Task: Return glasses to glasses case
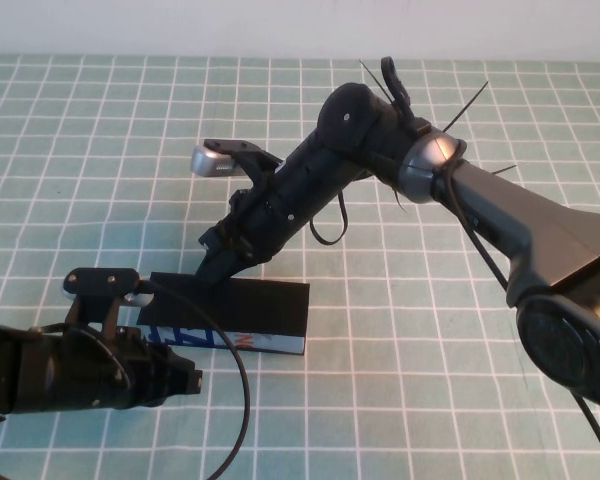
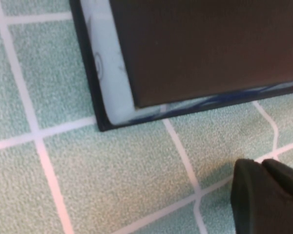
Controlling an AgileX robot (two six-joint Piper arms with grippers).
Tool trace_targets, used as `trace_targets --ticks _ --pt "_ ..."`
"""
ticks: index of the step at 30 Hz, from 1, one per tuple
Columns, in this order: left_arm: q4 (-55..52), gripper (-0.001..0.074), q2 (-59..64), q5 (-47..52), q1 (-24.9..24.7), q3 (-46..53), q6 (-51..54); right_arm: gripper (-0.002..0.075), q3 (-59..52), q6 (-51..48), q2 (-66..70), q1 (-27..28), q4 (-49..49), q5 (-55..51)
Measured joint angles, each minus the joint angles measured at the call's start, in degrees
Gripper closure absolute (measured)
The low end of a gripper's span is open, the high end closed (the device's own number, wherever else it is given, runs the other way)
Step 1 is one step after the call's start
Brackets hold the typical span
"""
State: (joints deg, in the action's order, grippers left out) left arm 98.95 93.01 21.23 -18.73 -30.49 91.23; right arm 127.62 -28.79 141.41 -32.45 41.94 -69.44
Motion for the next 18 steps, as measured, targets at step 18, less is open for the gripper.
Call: trace_targets --ticks 18 --pt "-11.57 0.0733 -14.22 25.38 0.00 -6.15 7.03 0.0737 11.97 -0.46 -9.05 1.01 -2.50 -0.89"
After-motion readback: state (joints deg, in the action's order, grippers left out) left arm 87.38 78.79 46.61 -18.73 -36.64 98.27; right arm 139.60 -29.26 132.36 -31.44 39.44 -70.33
